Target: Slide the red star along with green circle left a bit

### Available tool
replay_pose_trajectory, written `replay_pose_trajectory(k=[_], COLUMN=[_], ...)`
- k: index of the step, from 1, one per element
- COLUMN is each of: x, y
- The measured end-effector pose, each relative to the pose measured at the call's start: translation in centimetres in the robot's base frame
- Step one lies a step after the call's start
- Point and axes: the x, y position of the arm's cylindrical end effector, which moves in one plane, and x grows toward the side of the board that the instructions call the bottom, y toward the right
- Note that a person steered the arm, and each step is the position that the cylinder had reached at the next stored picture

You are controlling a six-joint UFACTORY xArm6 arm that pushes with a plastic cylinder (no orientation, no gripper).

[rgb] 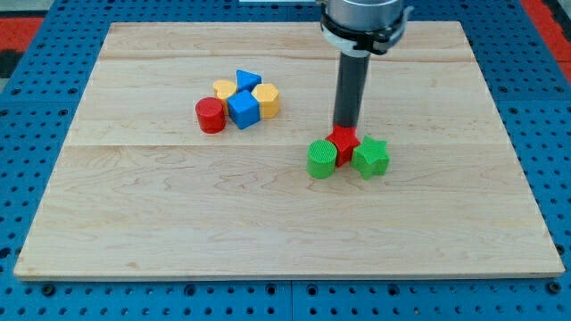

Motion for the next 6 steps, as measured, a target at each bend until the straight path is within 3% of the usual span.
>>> replay_pose_trajectory(k=[3, 4, 6], x=[8.0, 9.1, 7.6], y=[1.9, 2.1, -4.5])
